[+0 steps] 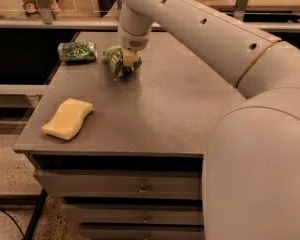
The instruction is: Move green jalapeno chip bag near green can
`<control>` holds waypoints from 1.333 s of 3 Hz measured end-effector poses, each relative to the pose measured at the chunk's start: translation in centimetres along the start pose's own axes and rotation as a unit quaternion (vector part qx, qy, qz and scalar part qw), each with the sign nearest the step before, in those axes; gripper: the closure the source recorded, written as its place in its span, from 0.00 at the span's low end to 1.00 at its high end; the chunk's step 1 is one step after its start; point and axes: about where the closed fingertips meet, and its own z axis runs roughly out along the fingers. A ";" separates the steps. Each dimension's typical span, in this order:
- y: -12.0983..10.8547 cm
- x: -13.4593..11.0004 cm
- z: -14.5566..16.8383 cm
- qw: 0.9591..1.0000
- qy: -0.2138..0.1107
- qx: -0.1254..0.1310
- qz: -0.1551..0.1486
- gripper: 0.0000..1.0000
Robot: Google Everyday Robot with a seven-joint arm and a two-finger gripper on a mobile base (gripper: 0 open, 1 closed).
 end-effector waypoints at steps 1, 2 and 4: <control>-0.1 -0.8 0.5 1.000 -0.002 -0.002 -0.003 0.82; -0.2 -1.1 0.9 1.000 -0.001 0.001 0.001 0.59; 0.1 -1.2 1.4 1.000 0.002 0.001 0.012 0.13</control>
Offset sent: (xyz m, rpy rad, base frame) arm 0.0052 0.0171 -0.0037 0.0119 -0.0120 -0.0193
